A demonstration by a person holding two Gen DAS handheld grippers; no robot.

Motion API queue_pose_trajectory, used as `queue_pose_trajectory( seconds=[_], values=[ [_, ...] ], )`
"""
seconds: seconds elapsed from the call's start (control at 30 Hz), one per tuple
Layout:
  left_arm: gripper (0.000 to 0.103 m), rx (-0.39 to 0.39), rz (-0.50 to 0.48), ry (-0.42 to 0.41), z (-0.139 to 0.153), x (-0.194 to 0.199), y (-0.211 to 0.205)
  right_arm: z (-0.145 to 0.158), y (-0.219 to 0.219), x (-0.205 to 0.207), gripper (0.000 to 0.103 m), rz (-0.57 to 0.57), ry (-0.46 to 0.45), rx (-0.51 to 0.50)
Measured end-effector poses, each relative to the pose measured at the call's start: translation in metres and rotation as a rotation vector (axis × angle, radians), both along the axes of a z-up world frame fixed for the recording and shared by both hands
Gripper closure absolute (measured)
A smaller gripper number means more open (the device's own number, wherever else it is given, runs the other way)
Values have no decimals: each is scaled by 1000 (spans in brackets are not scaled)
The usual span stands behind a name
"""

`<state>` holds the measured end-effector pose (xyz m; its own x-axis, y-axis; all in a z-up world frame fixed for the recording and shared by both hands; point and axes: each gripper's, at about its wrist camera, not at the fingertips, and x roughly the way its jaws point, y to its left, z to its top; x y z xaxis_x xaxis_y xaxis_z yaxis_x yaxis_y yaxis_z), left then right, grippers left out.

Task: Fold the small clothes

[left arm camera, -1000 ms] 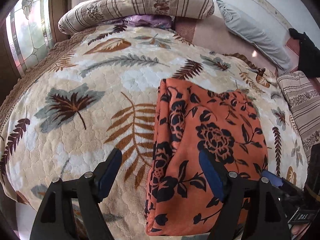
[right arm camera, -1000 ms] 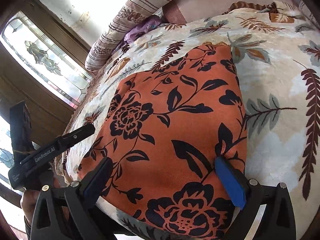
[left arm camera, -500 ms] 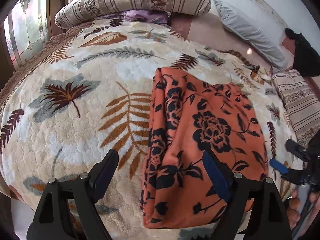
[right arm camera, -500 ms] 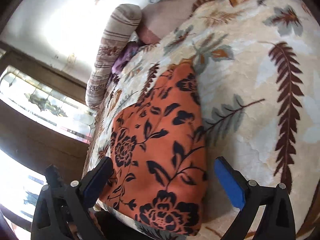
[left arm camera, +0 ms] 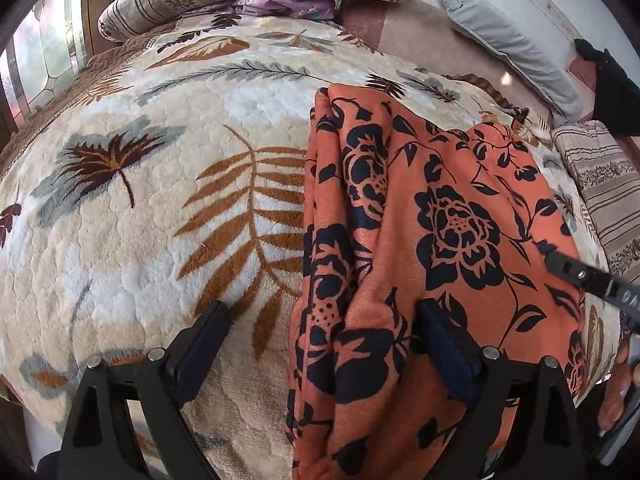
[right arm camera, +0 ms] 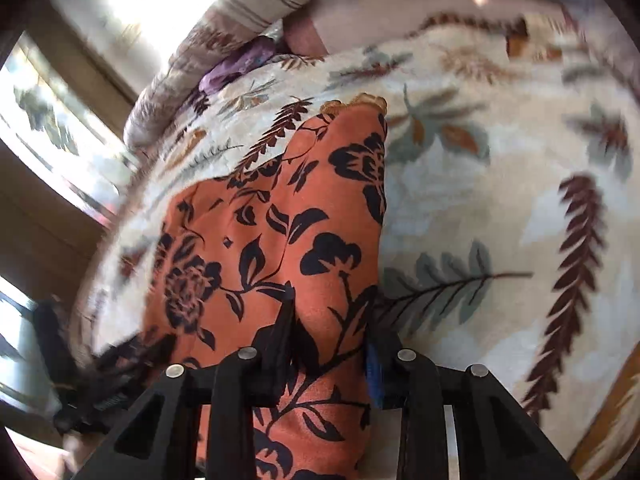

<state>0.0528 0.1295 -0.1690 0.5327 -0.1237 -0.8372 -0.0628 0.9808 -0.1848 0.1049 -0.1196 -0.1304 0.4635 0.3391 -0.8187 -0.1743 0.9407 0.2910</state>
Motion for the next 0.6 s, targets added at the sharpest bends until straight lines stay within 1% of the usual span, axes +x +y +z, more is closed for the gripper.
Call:
queue_pose_trajectory(
  seconds=[0.03,0.07,0.1,0.13,0.17,0.2,0.3,0.4,0.47,0.53,0.6],
  values=[
    [7,2,-1,0,0,0,-1,-11,6,1,71,4,11,-57],
    [7,2,3,0,1,0,0,-17,1,3,66,-27,24,-27],
    [7,0,8,4,4,0,1,-17,-9,3,60,-65,31,51],
    [7,-3,14,7,8,-2,1,-15,-18,2,52,-91,45,127],
    [7,-5,20,5,12,-3,2,-15,-26,0,26,-102,65,194],
    [7,-1,22,2,16,-3,2,-14,-31,-2,18,-99,75,254],
    [7,-14,25,-24,26,-5,3,-12,-46,-9,18,-113,73,342],
    [7,-60,14,-24,32,0,6,-20,-60,-9,18,-146,116,457],
    [7,-77,15,-25,34,6,8,-22,-59,-4,18,-144,137,506],
    [7,-95,20,-24,35,12,11,-21,-54,1,18,-124,147,531],
    [7,-107,19,-13,32,20,12,-24,-50,5,18,-111,155,518]
  ],
)
